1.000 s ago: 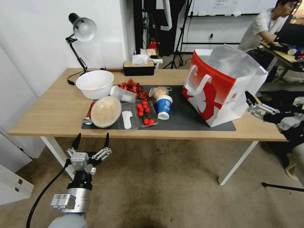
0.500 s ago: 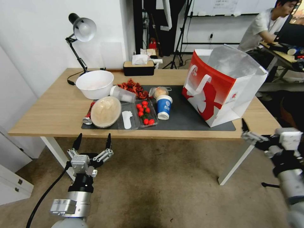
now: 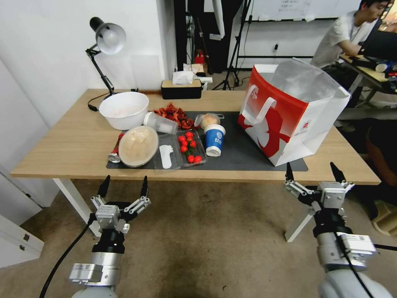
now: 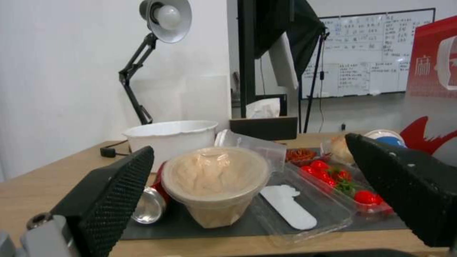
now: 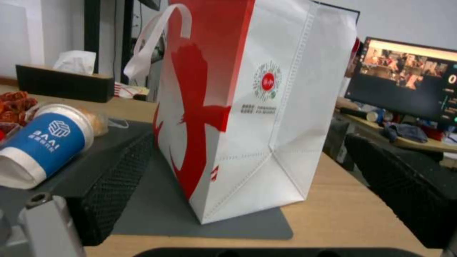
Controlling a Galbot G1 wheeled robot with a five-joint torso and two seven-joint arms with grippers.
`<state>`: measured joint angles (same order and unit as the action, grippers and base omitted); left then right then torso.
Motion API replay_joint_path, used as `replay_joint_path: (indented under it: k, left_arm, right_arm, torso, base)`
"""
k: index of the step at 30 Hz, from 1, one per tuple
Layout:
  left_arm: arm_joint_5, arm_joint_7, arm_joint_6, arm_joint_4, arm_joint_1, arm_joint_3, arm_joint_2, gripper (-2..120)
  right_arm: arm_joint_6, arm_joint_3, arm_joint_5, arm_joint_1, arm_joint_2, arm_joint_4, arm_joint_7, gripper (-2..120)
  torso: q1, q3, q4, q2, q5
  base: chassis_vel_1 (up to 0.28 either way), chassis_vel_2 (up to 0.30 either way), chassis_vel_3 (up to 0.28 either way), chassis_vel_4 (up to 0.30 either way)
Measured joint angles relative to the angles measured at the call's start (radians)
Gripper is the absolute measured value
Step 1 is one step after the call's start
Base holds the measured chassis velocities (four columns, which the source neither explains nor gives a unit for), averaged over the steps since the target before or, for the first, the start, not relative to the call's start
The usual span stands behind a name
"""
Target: Pick up the food delivery bag from the floor and place it on the table.
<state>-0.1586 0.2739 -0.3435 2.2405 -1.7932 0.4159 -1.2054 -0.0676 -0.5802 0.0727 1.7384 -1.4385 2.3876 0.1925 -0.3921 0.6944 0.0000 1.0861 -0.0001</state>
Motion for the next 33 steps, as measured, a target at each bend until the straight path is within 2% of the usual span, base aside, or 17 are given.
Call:
replay_joint_path:
  k: [9, 13, 33]
  left_arm:
    - [0.021, -0.011, -0.023, -0.003, -0.016, 0.0, -0.042, 100]
    - [0.044, -0.013, -0.049, -0.013, -0.027, 0.004, -0.067, 100]
    - [0.038, -0.069, -0.081, -0.059, 0.002, -0.028, -0.09, 100]
  right_arm:
    - [0.071, 0.108, 0.099, -0.013, -0.034, -0.076, 0.004, 100]
    - [0.115, 0.196, 0.152, -0.039, -0.044, -0.137, -0.01, 100]
    - [0.15, 0.263, 0.161, -0.078, -0.066, -0.202, -0.05, 100]
  torso:
    - [0.0, 0.0, 0.0001, 0.0, 0.0]
    - [0.0, 0.0, 0.0003, 0.0, 0.0001]
    - [0.0, 0.0, 0.0, 0.0, 0.0]
  base:
    - [0.0, 0.0, 0.0, 0.0]
    - [0.0, 0.0, 0.0, 0.0]
    - [0.0, 0.0, 0.0, 0.0]
